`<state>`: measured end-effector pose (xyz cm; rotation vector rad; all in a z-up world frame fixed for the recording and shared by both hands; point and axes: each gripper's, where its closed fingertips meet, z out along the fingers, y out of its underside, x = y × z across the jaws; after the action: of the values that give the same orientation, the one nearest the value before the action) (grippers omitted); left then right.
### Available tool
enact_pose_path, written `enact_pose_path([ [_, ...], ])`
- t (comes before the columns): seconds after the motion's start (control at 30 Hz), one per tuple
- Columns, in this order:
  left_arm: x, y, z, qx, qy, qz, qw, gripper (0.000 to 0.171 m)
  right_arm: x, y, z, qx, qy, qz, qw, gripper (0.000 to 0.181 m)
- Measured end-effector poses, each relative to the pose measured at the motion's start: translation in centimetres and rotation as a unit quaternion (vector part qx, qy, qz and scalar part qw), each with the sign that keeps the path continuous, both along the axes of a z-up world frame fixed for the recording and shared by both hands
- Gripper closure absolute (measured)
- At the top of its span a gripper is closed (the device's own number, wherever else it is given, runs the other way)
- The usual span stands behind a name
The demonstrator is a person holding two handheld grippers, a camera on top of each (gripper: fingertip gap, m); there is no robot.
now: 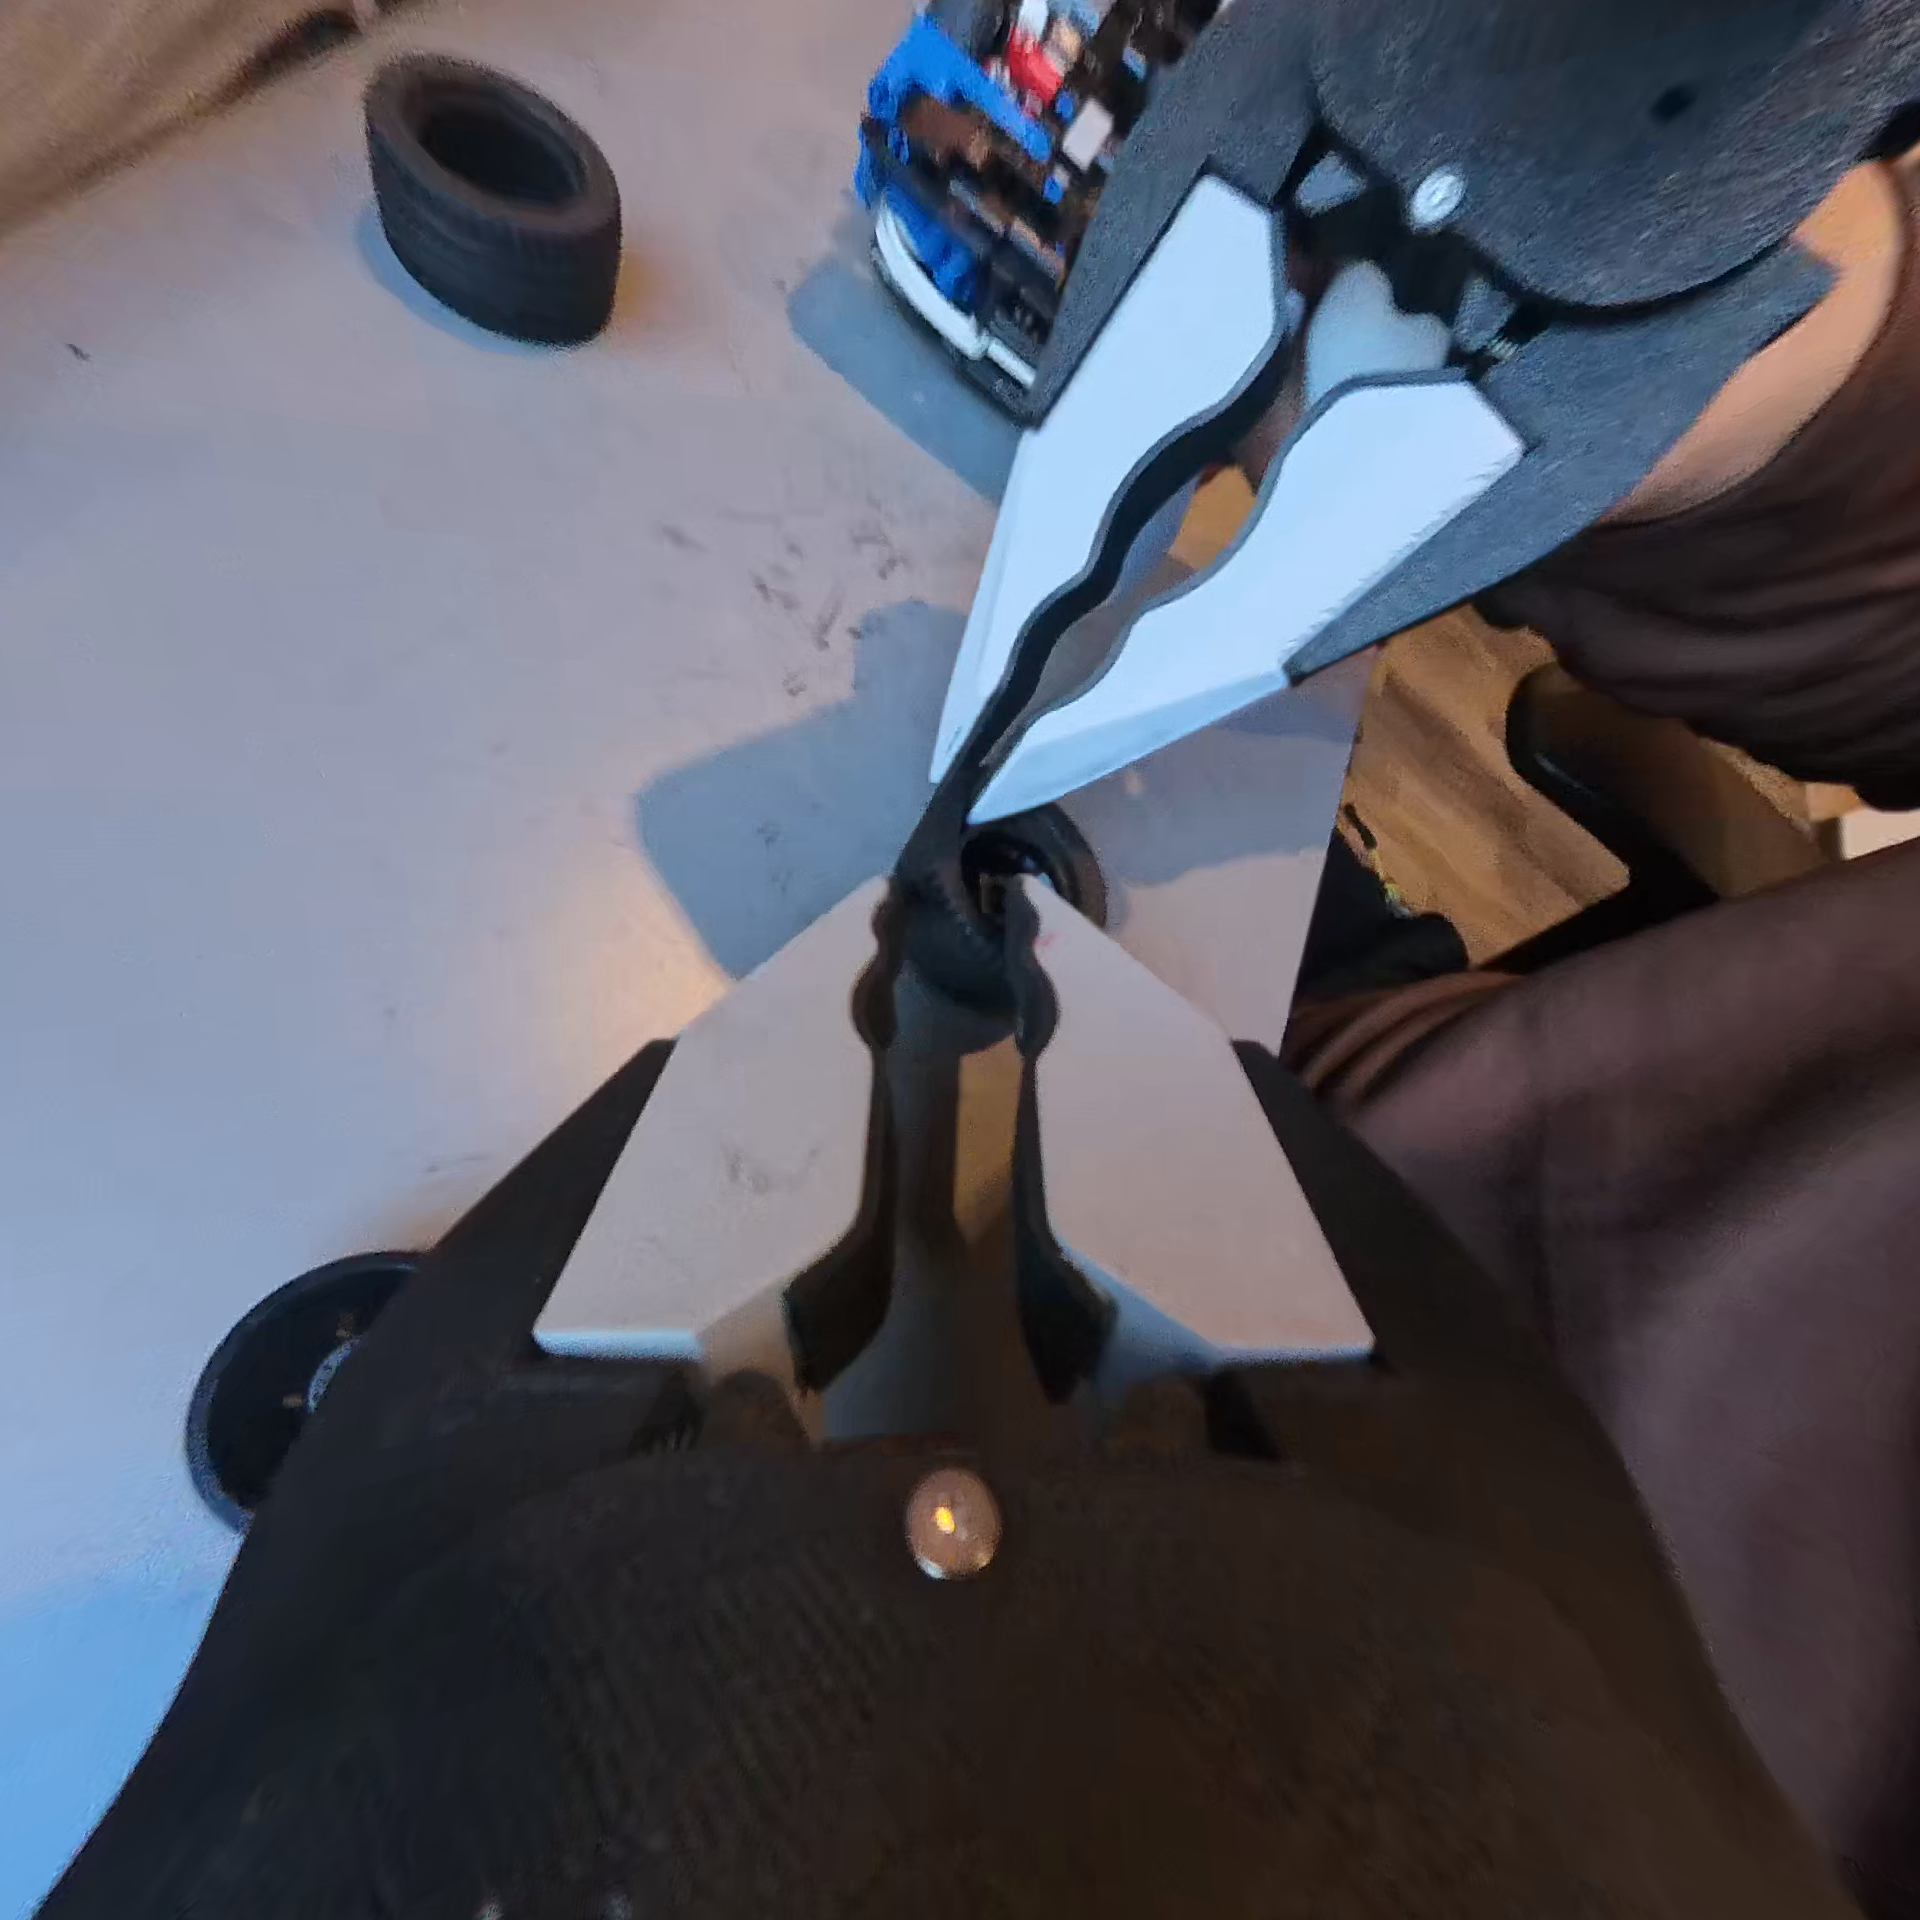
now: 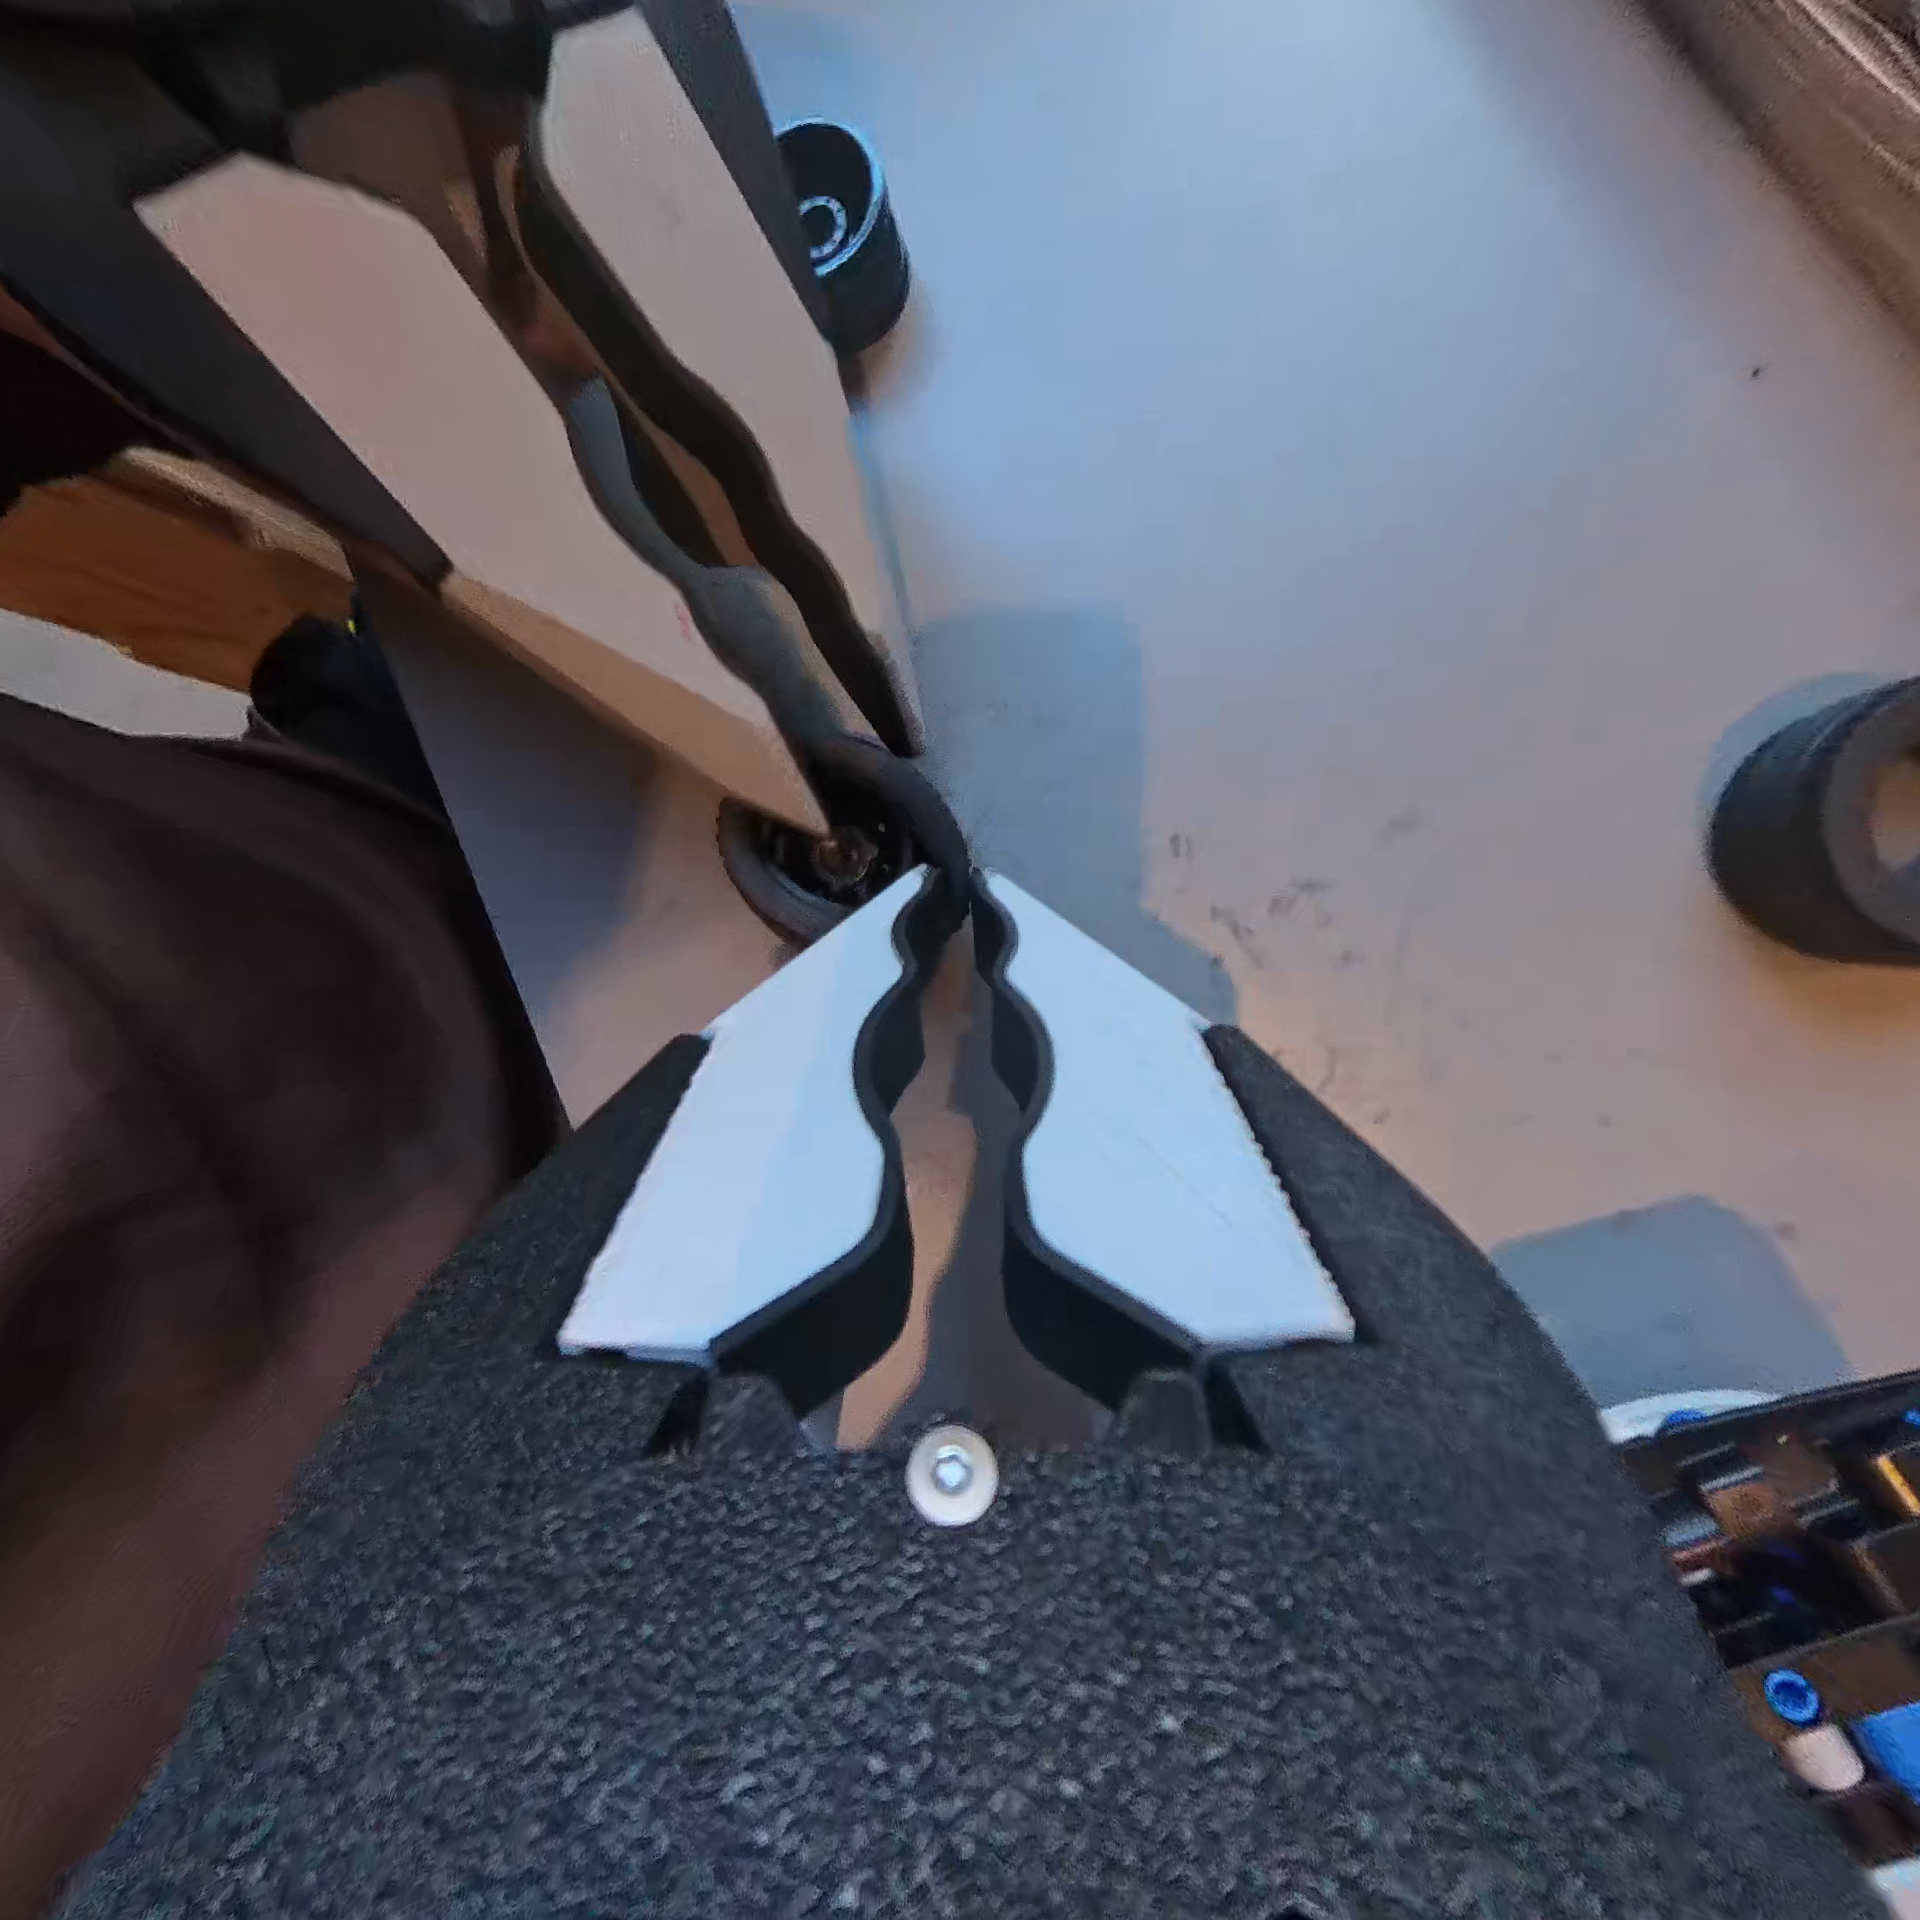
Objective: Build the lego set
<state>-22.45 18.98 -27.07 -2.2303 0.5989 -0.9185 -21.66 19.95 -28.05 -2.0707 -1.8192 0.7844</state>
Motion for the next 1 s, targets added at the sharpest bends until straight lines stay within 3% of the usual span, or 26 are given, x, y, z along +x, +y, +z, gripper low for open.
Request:
enact_pose_path([
  [0.17, -0.6, 0.1, -0.1, 0.018, 0.018, 0.01, 1.0, 0.167, -0.3, -0.2, 0.3, 0.019, 0.028, 0.019, 0.999, 0.18],
  [0.4, 1.0, -0.1, -0.1, 0.053, 0.051, 0.001, 0.997, 0.17, 1.3, 0.1, 0.9, -0.007, 0.079, -0.048, 0.996, 0.168],
  [0.43, 0.9, 0.0, -0.3, 0.063, 0.069, 0.002, 0.996, 0.17, 1.3, 0.4, 1.3, -0.014, 0.101, -0.07, 0.992, 0.166],
  [0.47, 0.4, 0.2, -0.8, 0.068, 0.1, 0.008, 0.993, 0.17, 1.2, 1.1, 2.6, -0.036, 0.147, -0.116, 0.982, 0.174],
  [0.53, 0.2, 0.1, -0.8, 0.066, 0.1, 0.006, 0.993, 0.17, 1.6, 2.2, 5.8, -0.064, 0.236, -0.161, 0.956, 0.169],
  [0.6, 0.2, 0.0, -0.8, 0.066, 0.102, 0.006, 0.993, 0.17, 1.7, 0.2, 6.8, -0.013, 0.238, -0.094, 0.967, 0.181],
  [0.67, 0.3, 0.1, -0.7, 0.074, 0.117, 0.003, 0.99, 0.17, 1.5, -4.2, 5.1, 0.006, 0.171, 0.025, 0.985, 0.181],
  [0.7, 0.5, 0.1, -0.6, 0.079, 0.122, 0.0, 0.989, 0.17, 1.6, -4.5, 3.6, 0.055, 0.123, 0.051, 0.99, 0.165],
  [0.73, 0.7, 0.2, -0.5, 0.083, 0.124, -0.003, 0.989, 0.17, 1.7, -4.1, 2.6, 0.116, 0.091, 0.072, 0.986, 0.161],
  [0.77, 0.8, 0.2, -0.4, 0.087, 0.13, -0.006, 0.988, 0.17, 1.5, -3.8, 2.7, 0.162, 0.088, 0.088, 0.979, 0.174],
  [0.8, 0.8, 0.2, -0.5, 0.091, 0.138, -0.008, 0.986, 0.17, 1.4, -3.4, 2.9, 0.188, 0.081, 0.096, 0.974, 0.174],
  [0.87, 1.1, 0.0, -0.1, 0.097, 0.134, -0.011, 0.986, 0.17, 1.3, -3.1, 3.5, 0.215, 0.082, 0.105, 0.967, 0.155],
  [0.9, 1.2, -0.1, 0.0, 0.099, 0.133, -0.012, 0.986, 0.17, 1.3, -3.2, 3.8, 0.228, 0.088, 0.113, 0.963, 0.156],
  [1.0, 1.5, -0.1, 0.1, 0.106, 0.136, -0.014, 0.985, 0.169, 2.2, -3.9, 1.9, 0.232, 0.048, 0.156, 0.959, 0.181],
])
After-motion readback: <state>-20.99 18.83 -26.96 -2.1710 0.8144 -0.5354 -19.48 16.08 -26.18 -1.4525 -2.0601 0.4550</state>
